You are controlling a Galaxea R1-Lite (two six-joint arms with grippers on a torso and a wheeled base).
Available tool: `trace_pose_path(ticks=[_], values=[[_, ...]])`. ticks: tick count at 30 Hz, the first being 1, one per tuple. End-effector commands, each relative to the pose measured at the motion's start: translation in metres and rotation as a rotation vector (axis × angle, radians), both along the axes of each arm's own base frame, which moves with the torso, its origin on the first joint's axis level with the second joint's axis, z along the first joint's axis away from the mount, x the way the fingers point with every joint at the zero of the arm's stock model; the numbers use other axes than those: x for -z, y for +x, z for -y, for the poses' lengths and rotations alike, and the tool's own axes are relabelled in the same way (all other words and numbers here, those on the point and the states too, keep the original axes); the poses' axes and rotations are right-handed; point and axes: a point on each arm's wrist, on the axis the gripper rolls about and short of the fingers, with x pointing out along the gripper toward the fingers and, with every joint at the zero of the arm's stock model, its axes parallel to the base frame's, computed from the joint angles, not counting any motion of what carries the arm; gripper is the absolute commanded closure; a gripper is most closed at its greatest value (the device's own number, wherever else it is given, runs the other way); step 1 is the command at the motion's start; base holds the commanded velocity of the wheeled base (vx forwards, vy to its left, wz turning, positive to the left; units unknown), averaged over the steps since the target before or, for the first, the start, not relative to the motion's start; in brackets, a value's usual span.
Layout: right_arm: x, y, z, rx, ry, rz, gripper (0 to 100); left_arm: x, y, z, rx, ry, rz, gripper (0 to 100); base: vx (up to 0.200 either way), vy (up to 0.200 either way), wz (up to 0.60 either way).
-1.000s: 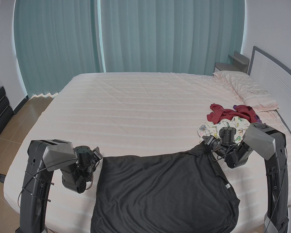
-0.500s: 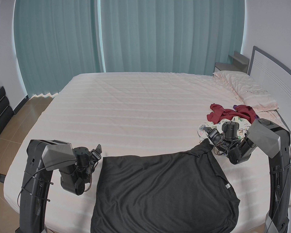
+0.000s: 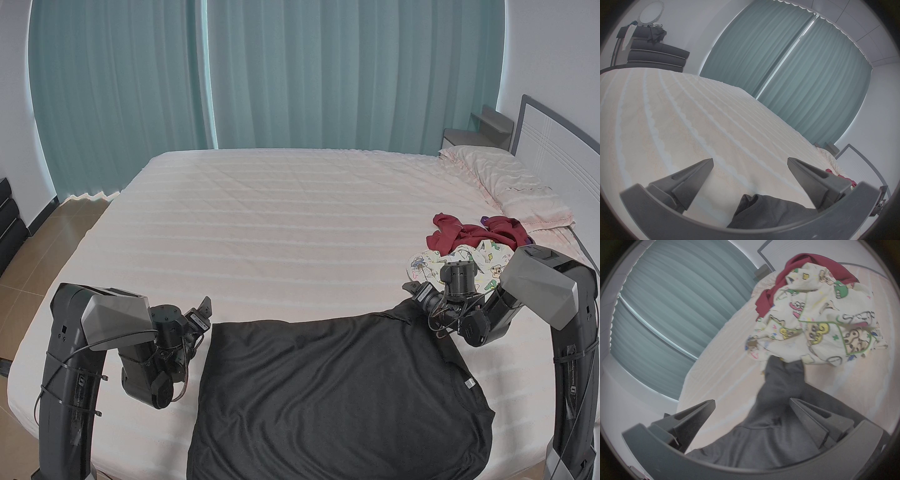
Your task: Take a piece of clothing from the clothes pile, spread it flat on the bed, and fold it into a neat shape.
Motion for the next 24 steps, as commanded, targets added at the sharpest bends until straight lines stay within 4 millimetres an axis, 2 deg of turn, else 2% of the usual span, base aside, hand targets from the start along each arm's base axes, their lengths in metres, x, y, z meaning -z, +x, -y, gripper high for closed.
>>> trace_pose_path(ticks=[1,7,12,15,22,24], values=[[0.006,-0.003,-0.001,-0.002,-0.007,-0.024,0,-0.002,0.0,0.0,0.0,-0.004,0.013,0,0.0,0.0,0.0],[0.012,-0.006,-0.001,-0.008,-0.017,-0.063,0,-0.001,0.0,0.0,0.001,-0.001,0.01,0,0.0,0.0,0.0],[0.031,-0.003,-0.011,-0.039,-0.053,-0.115,0,-0.001,0.0,0.0,-0.001,-0.002,0.013,0,0.0,0.0,0.0],[0.035,0.001,-0.012,-0.047,-0.067,-0.121,0,-0.001,0.0,0.0,-0.001,-0.002,0.012,0,0.0,0.0,0.0],[0.031,0.027,-0.015,-0.035,-0.041,-0.016,0,0.001,-0.003,-0.001,-0.003,0.0,0.0,0,0.0,0.0,0.0],[0.017,0.038,-0.012,-0.017,-0.018,0.117,0,0.001,-0.003,-0.001,-0.003,0.0,-0.001,0,0.0,0.0,0.0]])
